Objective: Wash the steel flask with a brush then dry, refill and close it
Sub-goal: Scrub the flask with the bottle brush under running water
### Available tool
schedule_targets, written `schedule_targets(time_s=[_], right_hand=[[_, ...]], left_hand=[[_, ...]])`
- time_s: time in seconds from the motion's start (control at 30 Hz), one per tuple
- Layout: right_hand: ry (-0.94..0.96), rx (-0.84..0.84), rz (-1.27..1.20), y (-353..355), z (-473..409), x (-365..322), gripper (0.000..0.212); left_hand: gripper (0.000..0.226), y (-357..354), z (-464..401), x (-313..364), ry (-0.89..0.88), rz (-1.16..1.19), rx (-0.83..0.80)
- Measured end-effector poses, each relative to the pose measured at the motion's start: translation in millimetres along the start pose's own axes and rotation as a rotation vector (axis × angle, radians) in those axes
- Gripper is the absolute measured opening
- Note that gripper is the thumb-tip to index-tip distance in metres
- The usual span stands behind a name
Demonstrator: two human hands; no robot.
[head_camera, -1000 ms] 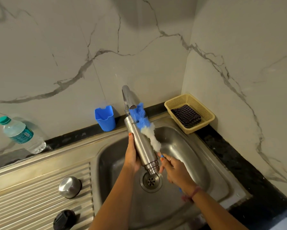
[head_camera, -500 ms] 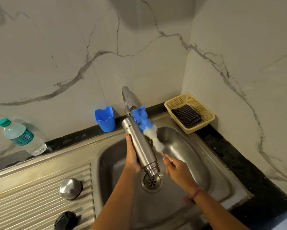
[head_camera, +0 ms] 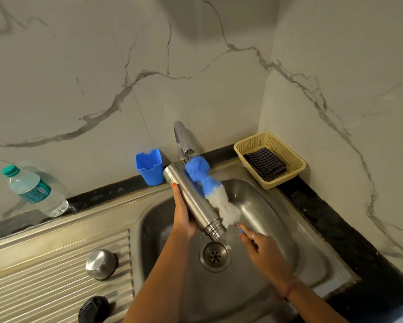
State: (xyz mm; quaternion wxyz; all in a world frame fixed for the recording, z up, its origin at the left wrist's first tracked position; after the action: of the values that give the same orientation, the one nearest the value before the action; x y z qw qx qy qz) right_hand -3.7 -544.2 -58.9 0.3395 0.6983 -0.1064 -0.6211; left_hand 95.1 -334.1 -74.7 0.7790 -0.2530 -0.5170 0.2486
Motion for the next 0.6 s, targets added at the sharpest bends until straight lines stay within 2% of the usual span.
schedule_targets(time_s=[0.2,0.3,0.4,0.53,0.6], right_hand=[[0.022,-0.035,0.15,1.0,51.8,24.0,0.04],[0.001,0.034,0.094,5.2,22.0,9.7,0.037],[-0.024,0.006,0.039,11.2,2.5,4.0,0.035],[0.024,-0.03,0.026,14.5,36.4,26.6,0.05],[0.003,-0.062,0.041,18.8,55.9,35.9,0.042]], left_hand=[[0.084,1.7,-2.7,5.8,0.009,0.022,0.027],[0.09,-2.7,-4.0,0.8,0.025,-0.013,-0.007],[0.088,-5.0,-4.5,-2.5,0.046,-0.014,0.016],[0.096,-5.2,-6.8,6.3,0.02,0.001,0.055],[0.1,-4.5,-6.7,11.0,0.019,0.005,0.099]])
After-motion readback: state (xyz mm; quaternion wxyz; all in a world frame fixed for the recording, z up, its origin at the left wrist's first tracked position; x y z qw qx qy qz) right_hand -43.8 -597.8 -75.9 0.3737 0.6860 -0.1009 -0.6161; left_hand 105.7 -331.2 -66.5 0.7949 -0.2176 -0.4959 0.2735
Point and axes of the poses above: each hand's wrist, its own z-axis away from the middle knuckle, its own y-axis out of the back of the hand, x = y × z, the point moved 1 cm from there along -z, towards the middle knuckle, and after that the axes turned 14 degrees about -x, right-handed, at the moved point
